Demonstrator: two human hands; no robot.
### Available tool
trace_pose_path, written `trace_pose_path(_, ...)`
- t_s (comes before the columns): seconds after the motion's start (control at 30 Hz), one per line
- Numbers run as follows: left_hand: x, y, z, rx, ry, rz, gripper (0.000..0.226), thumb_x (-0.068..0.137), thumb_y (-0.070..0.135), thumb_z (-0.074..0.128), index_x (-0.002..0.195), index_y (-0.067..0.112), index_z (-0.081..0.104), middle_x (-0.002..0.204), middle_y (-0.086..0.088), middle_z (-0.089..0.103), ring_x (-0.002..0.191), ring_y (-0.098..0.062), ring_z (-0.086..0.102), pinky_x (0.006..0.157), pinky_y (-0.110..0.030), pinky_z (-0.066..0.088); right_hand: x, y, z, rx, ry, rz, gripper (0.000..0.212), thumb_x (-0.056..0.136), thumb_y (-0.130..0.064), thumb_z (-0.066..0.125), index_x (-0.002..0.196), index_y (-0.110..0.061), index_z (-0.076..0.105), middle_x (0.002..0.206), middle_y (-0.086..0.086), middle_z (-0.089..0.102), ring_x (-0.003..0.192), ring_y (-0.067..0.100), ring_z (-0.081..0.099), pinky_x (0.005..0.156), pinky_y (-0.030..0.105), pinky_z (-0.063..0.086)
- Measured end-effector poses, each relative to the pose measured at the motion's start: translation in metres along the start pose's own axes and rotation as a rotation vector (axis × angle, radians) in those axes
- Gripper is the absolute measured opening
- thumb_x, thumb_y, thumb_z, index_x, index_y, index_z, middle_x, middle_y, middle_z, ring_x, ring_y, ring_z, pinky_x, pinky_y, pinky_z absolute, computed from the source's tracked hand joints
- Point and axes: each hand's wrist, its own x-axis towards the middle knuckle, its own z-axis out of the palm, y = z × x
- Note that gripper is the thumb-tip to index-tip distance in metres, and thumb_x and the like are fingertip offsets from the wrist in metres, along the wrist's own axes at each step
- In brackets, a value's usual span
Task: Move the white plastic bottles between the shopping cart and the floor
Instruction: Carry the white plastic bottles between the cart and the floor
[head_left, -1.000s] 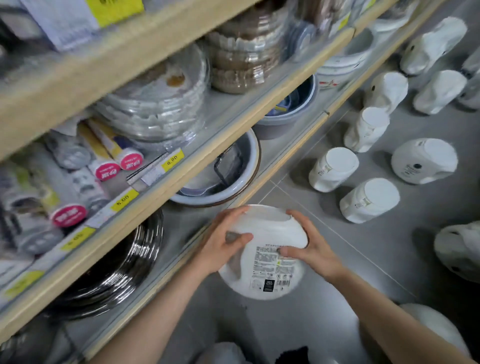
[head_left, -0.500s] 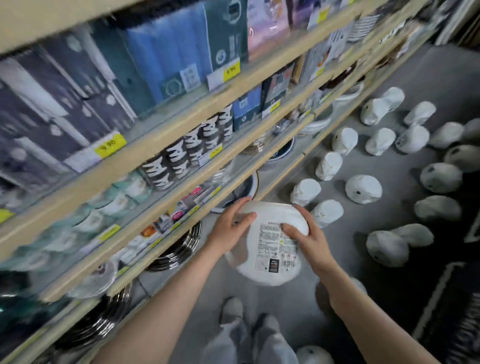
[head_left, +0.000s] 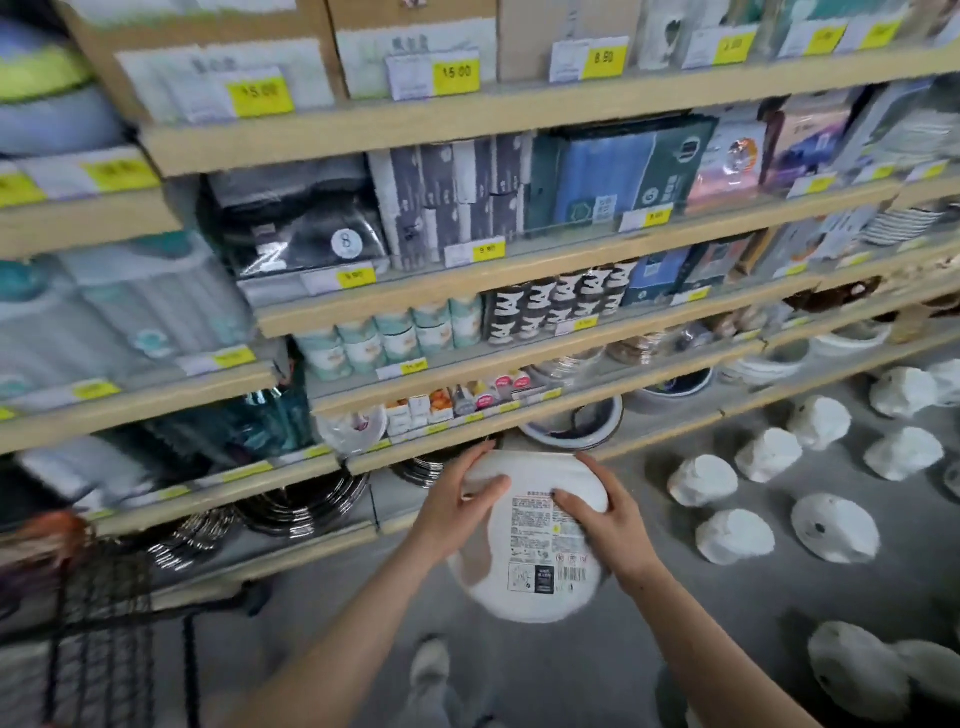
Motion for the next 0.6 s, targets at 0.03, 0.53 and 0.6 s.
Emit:
trace_pose_path(0.03,-0.016,-0.002,-0.011,-0.011,0.037,-0.012,0.056,0.084,0.050,0.058,0.135,0.041,0.039,0.139,0.012,0.040,0.118,-0.006,0.044,0.080,-0.011,0.036,-0.007,-0.002,0.012,-0.012,-0.041,-0.011,0.049,0.076,-0.020,0.076,0.120,-0.030,0.056,0.108,-0.009,0.066,0.086,-0.004,0.065,0.067,0.015,0.052)
trace_pose_path(0.53,-0.231,-0.108,-0.239,-0.206,0.527,-0.084,0.053,0.083,0.044,0.067,0.131,0.038,0.044,0.134,0.008,0.048,0.105,-0.003,0.056,0.086,-0.017,0.049,-0.109,-0.036,0.298,-0.151,-0.540,-0.195,0.050,0.071,-0.031,0.080,0.112,-0.045,0.054,0.116,-0.008,0.062,0.101,0.009,0.062,0.089,0.036,0.053)
trace_pose_path(0.6,-0.263,-0.129,-0.275,-0.204,0.573,-0.071,0.051,0.084,0.040,0.067,0.130,0.034,0.046,0.132,0.003,0.052,0.104,-0.003,0.059,0.086,-0.024,0.053,-0.132,-0.031,0.345,-0.162,-0.563,-0.210,0.049,0.075,-0.025,0.077,0.115,-0.041,0.055,0.118,-0.010,0.060,0.103,0.008,0.061,0.089,0.034,0.052)
